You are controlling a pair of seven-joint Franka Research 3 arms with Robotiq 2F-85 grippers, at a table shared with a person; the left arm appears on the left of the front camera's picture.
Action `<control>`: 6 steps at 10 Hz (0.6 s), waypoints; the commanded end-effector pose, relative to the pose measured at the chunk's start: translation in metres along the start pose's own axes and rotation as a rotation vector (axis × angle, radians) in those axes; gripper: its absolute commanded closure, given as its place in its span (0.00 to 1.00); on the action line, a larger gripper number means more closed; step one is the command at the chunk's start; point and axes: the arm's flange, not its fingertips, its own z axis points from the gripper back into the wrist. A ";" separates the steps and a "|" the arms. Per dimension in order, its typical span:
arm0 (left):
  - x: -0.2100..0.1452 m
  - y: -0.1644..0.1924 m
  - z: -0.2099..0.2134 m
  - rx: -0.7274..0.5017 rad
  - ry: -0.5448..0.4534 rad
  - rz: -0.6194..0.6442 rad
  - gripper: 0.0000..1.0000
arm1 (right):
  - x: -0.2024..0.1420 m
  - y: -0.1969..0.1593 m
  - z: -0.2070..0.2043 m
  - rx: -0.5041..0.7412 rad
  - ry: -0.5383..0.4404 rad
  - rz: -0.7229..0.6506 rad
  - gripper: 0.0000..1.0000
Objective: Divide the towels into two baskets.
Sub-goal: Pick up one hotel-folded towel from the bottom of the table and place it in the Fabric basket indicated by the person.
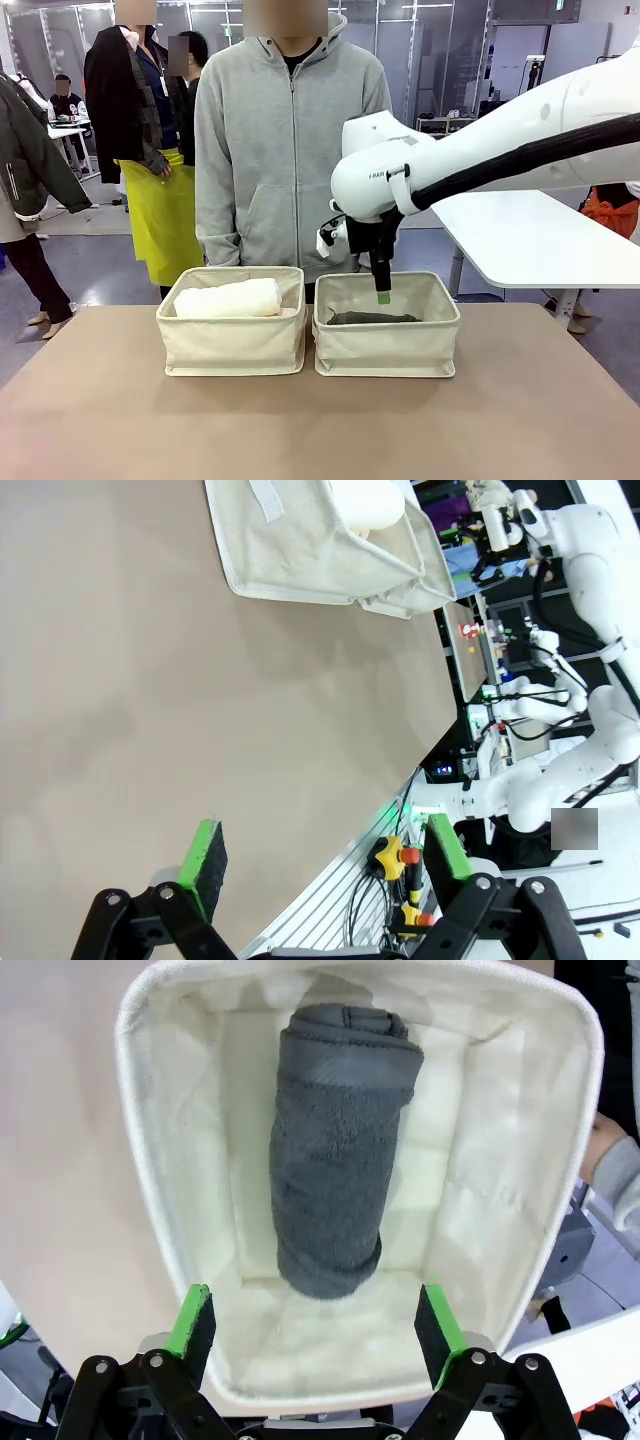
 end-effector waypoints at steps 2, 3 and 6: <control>-0.001 -0.002 0.003 -0.011 -0.013 -0.012 0.00 | -0.067 0.040 0.042 0.136 -0.126 -0.076 0.00; -0.001 -0.002 0.003 -0.011 -0.013 -0.012 0.00 | -0.097 0.048 0.039 0.184 -0.174 -0.141 0.00; -0.001 -0.002 0.003 -0.011 -0.013 -0.012 0.00 | -0.190 0.074 0.011 0.356 -0.505 -0.296 0.00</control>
